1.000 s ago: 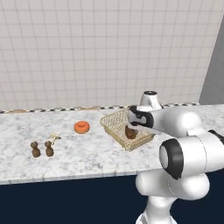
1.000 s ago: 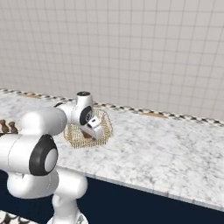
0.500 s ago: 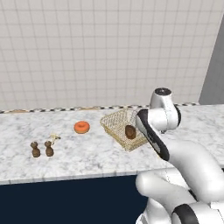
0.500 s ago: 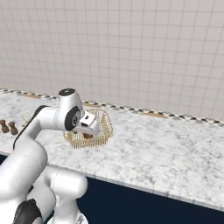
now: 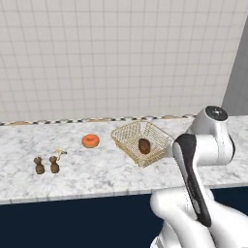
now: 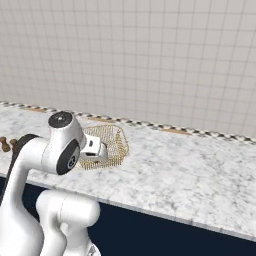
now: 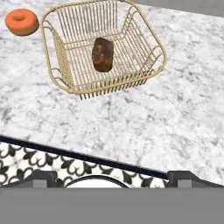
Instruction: Open the cabinet, pick up the bread from the cabinet and place it in the basket. Then move the basket to the dining counter.
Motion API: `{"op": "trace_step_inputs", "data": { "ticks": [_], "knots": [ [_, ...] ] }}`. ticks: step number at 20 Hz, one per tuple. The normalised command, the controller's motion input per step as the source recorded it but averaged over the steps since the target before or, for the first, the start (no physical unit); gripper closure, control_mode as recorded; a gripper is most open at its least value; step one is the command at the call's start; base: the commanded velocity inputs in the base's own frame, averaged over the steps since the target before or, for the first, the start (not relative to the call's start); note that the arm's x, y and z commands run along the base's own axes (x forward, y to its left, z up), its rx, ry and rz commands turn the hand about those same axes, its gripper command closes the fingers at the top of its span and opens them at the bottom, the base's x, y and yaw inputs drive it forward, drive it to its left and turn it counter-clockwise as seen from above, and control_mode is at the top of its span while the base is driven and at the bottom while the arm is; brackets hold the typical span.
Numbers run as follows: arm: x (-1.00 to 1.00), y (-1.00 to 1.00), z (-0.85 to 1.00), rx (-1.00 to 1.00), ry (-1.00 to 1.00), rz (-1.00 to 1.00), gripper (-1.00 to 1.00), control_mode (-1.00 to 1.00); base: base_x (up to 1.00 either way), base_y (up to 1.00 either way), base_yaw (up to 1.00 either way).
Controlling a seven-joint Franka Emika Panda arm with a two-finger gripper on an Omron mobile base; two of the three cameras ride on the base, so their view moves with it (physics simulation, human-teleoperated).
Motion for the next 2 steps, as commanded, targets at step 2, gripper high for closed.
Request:
{"op": "trace_step_inputs", "data": {
  "ticks": [2],
  "knots": [
    [-1.00,0.00,0.35,0.00,-0.10,0.01,-1.00,-1.00,0.00,0.00,0.00]
  ]
}}
